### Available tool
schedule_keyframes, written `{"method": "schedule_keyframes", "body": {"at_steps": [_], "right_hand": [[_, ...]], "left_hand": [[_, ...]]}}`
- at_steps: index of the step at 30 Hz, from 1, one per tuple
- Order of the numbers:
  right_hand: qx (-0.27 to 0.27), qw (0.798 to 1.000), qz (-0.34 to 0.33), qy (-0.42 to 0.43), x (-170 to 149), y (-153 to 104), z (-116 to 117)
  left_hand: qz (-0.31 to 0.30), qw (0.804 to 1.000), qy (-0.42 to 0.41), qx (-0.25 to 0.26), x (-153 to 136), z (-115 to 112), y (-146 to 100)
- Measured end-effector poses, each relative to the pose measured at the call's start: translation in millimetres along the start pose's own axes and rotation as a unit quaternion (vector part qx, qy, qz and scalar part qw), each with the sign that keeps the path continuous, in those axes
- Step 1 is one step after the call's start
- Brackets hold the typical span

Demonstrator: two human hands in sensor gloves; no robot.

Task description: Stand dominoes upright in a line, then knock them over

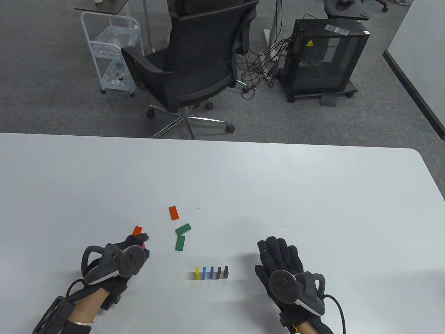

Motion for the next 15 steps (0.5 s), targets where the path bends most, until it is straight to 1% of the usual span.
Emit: {"method": "schedule_keyframes", "body": {"at_steps": [2,4,6,7,11,15], "right_hand": [[0.001,1.0,0.0,-0.001,0,0,0],[0.001,1.0,0.0,0.0,0,0,0],[0.001,1.0,0.001,0.001,0,0,0],[0.001,1.0,0.0,0.001,0,0,0],[0.003,1.0,-0.001,0.002,0,0,0],[0.003,1.0,-0.001,0.002,0,0,0]], "left_hand": [[-0.043,0.999,-0.011,-0.01,20,-3,3],[-0.08,0.995,-0.028,-0.046,38,-11,7],[-0.104,0.992,-0.034,-0.067,52,-18,9],[-0.112,0.991,-0.025,-0.068,59,-22,11],[-0.118,0.99,-0.004,-0.071,70,-29,17],[-0.128,0.989,-0.006,-0.068,76,-29,20]]}}
Point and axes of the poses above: the tracker on the back of each hand, its own x axis roughly to the thumb side, its own y axis roughly from the wrist to the fingertips, z = x × y, the point moved 1 cm from there along y, roughly from the wrist to the fingertips, and after that the axes turned 1 degree about -x, right-handed, at the moved point
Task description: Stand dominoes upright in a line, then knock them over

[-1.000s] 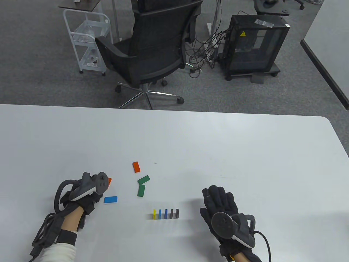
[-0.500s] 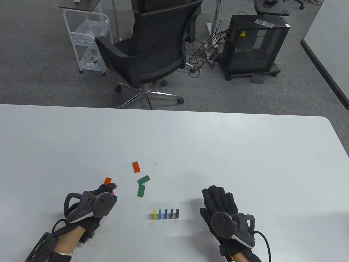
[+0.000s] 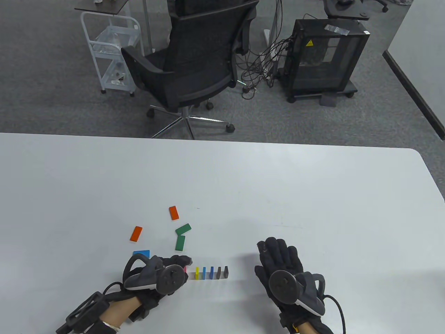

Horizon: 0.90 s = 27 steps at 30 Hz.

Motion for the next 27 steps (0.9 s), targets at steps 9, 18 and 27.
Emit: {"method": "schedule_keyframes", "body": {"at_steps": [9,18,27], "right_hand": [[0.005,1.0,0.0,0.001,0.3,-0.2,0.7],[0.013,1.0,0.0,0.003,1.0,-0.2,1.7],[0.016,1.0,0.0,0.004,1.3,0.0,2.2]], "left_hand": [[-0.009,1.0,-0.009,-0.013,3.9,-1.3,4.3],[-0.01,1.0,-0.009,-0.017,5.0,-1.4,3.8],[-0.01,1.0,-0.008,-0.019,5.0,-1.4,3.3]]}}
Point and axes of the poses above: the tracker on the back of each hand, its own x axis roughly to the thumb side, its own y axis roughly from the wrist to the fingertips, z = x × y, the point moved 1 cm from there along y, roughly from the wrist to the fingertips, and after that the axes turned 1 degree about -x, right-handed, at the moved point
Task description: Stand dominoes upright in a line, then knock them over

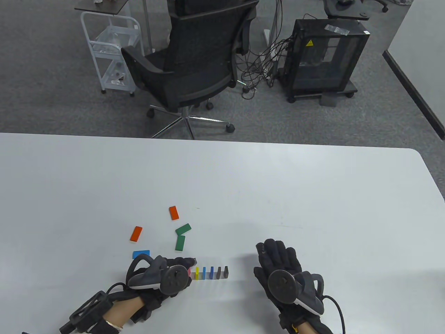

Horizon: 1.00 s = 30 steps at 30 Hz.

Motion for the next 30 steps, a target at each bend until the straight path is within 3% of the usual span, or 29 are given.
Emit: {"method": "schedule_keyframes", "body": {"at_steps": [14,19,26,30], "right_hand": [[0.002,1.0,0.0,0.001,0,0,0],[0.003,1.0,0.001,0.0,0,0,0],[0.002,1.0,0.002,0.001,0,0,0],[0.001,1.0,0.003,0.001,0,0,-1]], "left_hand": [[0.004,1.0,-0.014,0.002,-4,0,-5],[0.014,0.999,-0.031,-0.003,-14,13,-10],[0.123,0.992,-0.014,0.019,-59,55,14],[0.19,0.981,-0.02,-0.019,-90,63,48]]}}
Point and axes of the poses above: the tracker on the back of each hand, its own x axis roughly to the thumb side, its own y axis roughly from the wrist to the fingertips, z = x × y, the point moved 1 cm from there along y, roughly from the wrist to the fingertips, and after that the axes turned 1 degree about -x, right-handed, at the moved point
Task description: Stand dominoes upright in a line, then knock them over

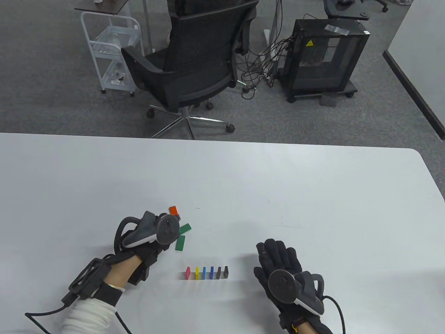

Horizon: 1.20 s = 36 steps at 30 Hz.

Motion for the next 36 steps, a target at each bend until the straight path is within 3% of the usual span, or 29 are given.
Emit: {"method": "schedule_keyframes", "body": {"at_steps": [9,17,28,36], "right_hand": [[-0.008,1.0,0.003,0.003,-1,0,-4],[-0.011,1.0,0.005,0.005,-2,0,-4],[-0.005,1.0,0.005,0.004,-2,1,-4],[-0.007,1.0,0.005,0.004,-3,1,-4]], "left_hand": [[0.085,0.994,-0.015,-0.06,-11,-13,69],[0.131,0.988,0.022,-0.08,-7,-21,95],[0.11,0.985,0.065,-0.112,-4,-24,91],[0.05,0.998,0.041,-0.027,-9,-11,50]]}}
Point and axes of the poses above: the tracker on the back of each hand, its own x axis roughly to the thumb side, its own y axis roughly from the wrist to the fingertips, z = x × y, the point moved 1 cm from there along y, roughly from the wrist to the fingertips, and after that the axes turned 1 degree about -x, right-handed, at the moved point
